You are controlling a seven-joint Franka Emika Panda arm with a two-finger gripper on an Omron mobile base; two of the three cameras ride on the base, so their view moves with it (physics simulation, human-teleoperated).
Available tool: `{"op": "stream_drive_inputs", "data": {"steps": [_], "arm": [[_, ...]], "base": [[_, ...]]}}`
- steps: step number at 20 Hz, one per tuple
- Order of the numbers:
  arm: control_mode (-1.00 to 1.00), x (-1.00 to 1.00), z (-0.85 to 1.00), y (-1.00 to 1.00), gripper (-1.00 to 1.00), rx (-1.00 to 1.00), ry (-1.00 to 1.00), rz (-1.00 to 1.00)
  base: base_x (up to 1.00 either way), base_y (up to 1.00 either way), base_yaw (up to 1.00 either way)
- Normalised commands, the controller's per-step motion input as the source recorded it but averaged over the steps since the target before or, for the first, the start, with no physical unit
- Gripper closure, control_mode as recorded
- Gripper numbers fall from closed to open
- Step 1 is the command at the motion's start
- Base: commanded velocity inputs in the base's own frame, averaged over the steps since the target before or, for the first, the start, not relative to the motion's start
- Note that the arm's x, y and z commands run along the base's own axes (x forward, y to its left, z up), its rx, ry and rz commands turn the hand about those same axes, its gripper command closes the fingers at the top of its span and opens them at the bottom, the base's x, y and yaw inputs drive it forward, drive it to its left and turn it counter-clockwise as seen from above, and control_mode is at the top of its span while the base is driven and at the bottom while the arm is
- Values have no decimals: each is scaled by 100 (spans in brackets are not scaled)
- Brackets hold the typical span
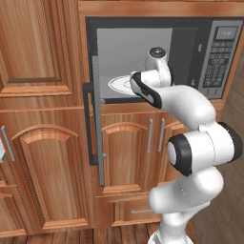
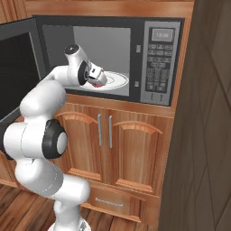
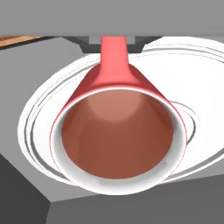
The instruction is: Place the microwavable item in the microwave. Then, close the microwave door and press the start button.
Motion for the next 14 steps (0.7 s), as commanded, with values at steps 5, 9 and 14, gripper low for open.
{"op": "stream_drive_inputs", "data": {"steps": [5,9,14], "arm": [[-100,37,-17,0,100,0,0,2],[-100,43,0,0,100,0,-1,4],[-100,15,-10,0,-100,0,-1,6]], "base": [[0,0,0],[0,0,0],[0,0,0]]}}
